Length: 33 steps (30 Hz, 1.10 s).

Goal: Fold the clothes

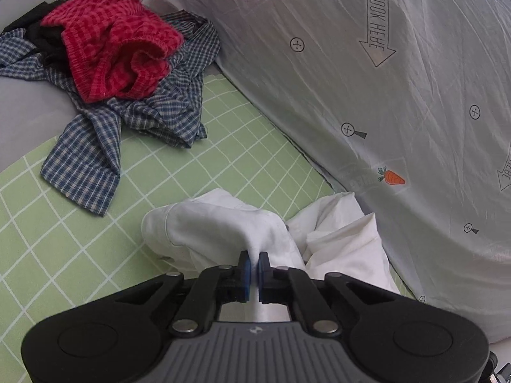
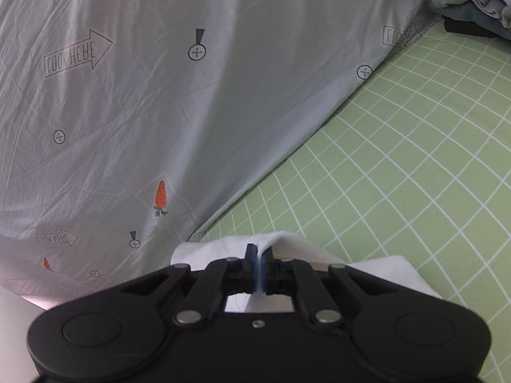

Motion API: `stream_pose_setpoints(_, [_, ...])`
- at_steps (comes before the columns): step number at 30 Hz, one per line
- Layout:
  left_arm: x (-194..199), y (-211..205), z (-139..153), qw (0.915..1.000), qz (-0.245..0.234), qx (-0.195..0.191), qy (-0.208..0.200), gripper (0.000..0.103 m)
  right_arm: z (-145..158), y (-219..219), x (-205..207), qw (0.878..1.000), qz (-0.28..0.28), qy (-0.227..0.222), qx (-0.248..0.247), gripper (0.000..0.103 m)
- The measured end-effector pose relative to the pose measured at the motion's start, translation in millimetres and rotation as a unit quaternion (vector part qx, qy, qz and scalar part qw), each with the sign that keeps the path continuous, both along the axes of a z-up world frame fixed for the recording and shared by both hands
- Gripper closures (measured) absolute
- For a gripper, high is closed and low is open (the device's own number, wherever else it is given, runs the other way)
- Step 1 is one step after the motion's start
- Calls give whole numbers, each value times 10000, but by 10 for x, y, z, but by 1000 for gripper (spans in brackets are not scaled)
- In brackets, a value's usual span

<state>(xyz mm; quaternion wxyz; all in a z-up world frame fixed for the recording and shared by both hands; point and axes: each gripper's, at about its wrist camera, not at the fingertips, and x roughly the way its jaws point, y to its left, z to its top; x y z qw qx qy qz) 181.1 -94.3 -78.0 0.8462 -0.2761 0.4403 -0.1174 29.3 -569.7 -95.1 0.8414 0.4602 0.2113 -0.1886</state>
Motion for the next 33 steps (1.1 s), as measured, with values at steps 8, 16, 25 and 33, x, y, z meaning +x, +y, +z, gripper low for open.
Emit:
stream_pose_setpoints(8, [348, -332, 1100, 9875, -137, 38, -1567, 100, 987, -120, -14, 9884, -204, -1208, -899, 101])
stream_pose_setpoints(16, [778, -892, 1128, 9806, -754, 692, -1673, 94, 1575, -156, -157, 9646, -460, -1013, -2391, 101])
stream_pose_setpoints(25, [760, -992, 122, 9804, -1287, 1455, -336, 88, 557, -450, 47, 9793, -323, 1031, -1710, 100])
stream_pose_setpoints(33, [815, -953, 168, 9829, -1266, 1231, -518, 97, 666, -401, 220, 9785, -246, 773, -1895, 101])
